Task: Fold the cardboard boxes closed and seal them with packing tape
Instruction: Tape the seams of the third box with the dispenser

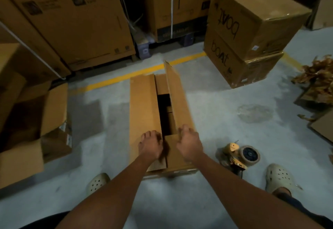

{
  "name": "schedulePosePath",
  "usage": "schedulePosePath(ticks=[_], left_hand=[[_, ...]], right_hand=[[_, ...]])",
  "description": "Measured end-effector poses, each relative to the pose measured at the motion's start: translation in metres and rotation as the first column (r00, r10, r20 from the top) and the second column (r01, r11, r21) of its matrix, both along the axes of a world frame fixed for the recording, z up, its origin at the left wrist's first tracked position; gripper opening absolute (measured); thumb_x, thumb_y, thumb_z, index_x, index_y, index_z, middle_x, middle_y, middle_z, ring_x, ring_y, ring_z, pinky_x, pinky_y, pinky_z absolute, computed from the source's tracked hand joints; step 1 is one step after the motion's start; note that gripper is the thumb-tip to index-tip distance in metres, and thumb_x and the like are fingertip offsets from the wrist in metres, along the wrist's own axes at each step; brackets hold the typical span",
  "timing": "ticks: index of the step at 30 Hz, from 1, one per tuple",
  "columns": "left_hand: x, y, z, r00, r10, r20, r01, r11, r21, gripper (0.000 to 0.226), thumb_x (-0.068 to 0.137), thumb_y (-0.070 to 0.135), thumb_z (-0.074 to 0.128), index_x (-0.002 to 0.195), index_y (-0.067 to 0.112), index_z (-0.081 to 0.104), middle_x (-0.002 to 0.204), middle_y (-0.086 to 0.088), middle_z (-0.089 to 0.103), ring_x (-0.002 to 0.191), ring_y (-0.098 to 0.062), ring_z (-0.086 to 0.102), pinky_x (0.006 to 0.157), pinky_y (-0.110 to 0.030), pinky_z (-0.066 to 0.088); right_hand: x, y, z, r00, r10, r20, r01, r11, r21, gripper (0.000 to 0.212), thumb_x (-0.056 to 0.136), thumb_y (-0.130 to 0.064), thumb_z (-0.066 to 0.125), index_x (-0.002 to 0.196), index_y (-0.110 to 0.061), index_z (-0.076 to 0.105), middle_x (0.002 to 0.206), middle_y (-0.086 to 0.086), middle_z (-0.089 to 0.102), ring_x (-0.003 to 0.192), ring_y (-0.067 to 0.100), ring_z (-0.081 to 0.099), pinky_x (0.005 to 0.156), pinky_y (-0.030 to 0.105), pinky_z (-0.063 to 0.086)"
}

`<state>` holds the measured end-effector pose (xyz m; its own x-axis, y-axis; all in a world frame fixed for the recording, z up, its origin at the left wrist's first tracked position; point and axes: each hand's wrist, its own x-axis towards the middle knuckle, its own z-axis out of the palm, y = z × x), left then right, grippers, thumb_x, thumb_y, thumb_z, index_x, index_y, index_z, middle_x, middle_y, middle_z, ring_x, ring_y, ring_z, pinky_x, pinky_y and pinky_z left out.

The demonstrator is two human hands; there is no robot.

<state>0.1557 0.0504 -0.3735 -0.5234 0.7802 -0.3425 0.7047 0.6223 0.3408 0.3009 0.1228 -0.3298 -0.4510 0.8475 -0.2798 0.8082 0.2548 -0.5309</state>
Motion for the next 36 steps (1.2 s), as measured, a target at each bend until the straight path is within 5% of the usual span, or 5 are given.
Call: schedulePosePath(ticks=[12,17,20,27,36], left_hand=[[0.004,-0.021,-0.070,0.971,-0.171,-0.169,0.174,0.985,0.000,0.078,0.097,0.068,0.016,0.159,0.023,0.001,0.165,-0.011,-0.016,0.150,-0.032,-0.019,0.116,-0.053,-0.015],[0.004,-0.022,-0.075,0.952,-0.194,-0.237,0.189,0.981,-0.044,0.087,0.091,0.076,0.013,0.159,0.024,-0.005,0.163,-0.014,-0.021,0.149,-0.037,-0.021,0.115,-0.065,-0.011],[0.010,-0.026,-0.066,0.967,0.132,-0.217,-0.137,0.991,-0.009,0.091,0.084,0.087,0.016,0.157,0.037,-0.004,0.163,-0.016,-0.018,0.147,-0.047,-0.014,0.109,-0.072,-0.007],[0.015,-0.025,-0.037,0.933,0.350,-0.087,-0.357,0.929,-0.099,0.107,0.073,0.091,0.037,0.157,0.035,0.004,0.162,-0.019,-0.004,0.137,-0.048,0.019,0.101,-0.062,0.032],[0.062,-0.008,-0.038,0.973,0.221,-0.064,-0.229,0.957,-0.180,0.089,0.094,0.063,0.039,0.158,0.015,0.000,0.162,-0.020,-0.016,0.148,-0.046,-0.010,0.109,-0.076,0.010]], right_hand=[[-0.009,-0.027,-0.078,0.907,0.265,0.328,-0.318,0.941,0.119,0.052,0.094,-0.040,0.049,0.145,-0.036,0.037,0.161,0.008,0.015,0.145,0.032,0.016,0.112,0.057,0.023],[0.001,-0.006,-0.082,0.937,0.028,0.348,-0.001,0.997,-0.078,0.105,0.073,-0.070,0.067,0.151,-0.039,0.004,0.160,0.011,-0.020,0.145,0.049,-0.007,0.104,0.078,0.019],[0.006,0.003,-0.077,0.953,0.004,0.304,0.061,0.977,-0.205,0.122,0.065,-0.069,0.076,0.153,-0.040,-0.004,0.158,0.013,-0.025,0.143,0.049,0.008,0.102,0.070,0.033],[0.023,-0.006,-0.074,0.944,-0.030,0.328,0.101,0.974,-0.201,0.118,0.065,-0.062,0.080,0.151,-0.041,0.003,0.159,0.013,-0.011,0.138,0.044,0.021,0.104,0.060,0.039],[0.052,-0.009,-0.076,0.967,-0.056,0.248,0.112,0.970,-0.215,0.098,0.077,-0.048,0.074,0.153,-0.035,0.013,0.163,0.006,-0.011,0.145,0.041,0.015,0.110,0.058,0.032]])
